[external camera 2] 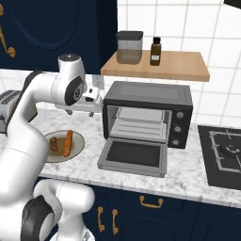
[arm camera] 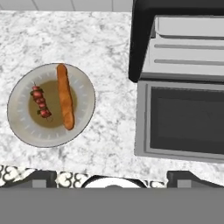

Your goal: Pick up the kebab skewer and baguette bread, and place them inside the toaster oven. Close the toaster oven door and start by setting the timer.

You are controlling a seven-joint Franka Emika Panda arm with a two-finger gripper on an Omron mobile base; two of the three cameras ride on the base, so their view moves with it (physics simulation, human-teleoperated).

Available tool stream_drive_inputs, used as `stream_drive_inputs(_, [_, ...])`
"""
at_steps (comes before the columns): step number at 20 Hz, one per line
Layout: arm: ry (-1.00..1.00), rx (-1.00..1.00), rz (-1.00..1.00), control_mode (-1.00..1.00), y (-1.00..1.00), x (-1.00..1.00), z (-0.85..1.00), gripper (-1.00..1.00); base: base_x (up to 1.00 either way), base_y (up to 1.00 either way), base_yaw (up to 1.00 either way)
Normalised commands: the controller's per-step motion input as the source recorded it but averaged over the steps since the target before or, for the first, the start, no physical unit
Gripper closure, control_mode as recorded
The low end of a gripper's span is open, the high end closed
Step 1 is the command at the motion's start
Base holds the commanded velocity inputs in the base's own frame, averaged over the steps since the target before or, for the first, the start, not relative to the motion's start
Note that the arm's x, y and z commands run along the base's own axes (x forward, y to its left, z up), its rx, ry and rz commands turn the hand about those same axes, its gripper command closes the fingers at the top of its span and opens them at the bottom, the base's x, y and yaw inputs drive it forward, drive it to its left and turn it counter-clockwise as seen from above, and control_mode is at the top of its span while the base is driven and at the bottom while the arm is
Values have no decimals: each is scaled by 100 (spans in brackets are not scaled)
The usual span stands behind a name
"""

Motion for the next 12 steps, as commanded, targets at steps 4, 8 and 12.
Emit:
stream_drive_inputs(4, [-52, 12, 18, -100, -92, -60, -22, -100, 0, 0, 0])
stream_drive_inputs(8, [-39, 8, 16, -100, -90, -14, -51, -100, 0, 0, 0])
stream_drive_inputs(12, [-45, 11, 13, -100, -80, 6, -24, -100, 0, 0, 0])
